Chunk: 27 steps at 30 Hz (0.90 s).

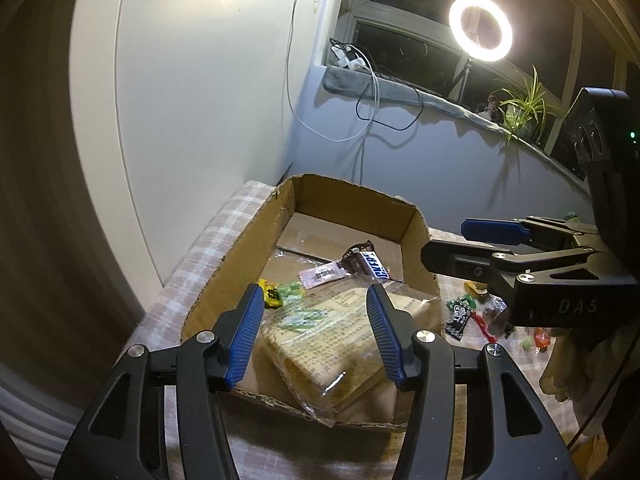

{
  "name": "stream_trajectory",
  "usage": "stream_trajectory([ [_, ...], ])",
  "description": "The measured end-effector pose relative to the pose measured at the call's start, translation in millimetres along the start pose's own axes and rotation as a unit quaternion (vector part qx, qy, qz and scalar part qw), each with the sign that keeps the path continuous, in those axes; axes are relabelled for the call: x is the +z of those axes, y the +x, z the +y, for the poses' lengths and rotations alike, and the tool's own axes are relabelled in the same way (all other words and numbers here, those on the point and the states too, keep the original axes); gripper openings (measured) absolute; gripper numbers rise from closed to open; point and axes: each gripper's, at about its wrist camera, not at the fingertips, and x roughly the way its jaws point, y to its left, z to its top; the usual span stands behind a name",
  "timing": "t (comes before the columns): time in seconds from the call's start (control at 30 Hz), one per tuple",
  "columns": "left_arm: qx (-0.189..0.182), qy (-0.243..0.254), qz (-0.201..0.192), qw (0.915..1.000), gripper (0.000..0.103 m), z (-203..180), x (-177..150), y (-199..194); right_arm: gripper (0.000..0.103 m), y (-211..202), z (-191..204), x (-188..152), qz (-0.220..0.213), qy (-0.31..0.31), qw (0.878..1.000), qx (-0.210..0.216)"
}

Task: Organize snacks
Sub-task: 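Move both tools back toward the remaining snacks on the table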

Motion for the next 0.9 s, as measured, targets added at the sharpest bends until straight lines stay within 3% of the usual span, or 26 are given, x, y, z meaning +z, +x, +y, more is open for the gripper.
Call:
stream_trajectory([
  [0.37, -0.026, 0.014, -0.003, 0.9996, 0.053, -23, -1, -5, 0.080, -39, -34, -25, -0.008, 0.021, 1.000, -0.021],
  [0.67, -0.064, 0.040, 0.005, 0.9972, 0.053, -61, -6, 0, 0.080, -96, -96, -69, -0.039, 0.070, 0.995, -0.061],
  [0.9, -0.092, 0.065, 0.022, 0.9934, 0.053, -96, -13, 11, 0.080, -125, -142, -102, -0.031, 0.113, 0.988, -0.099],
])
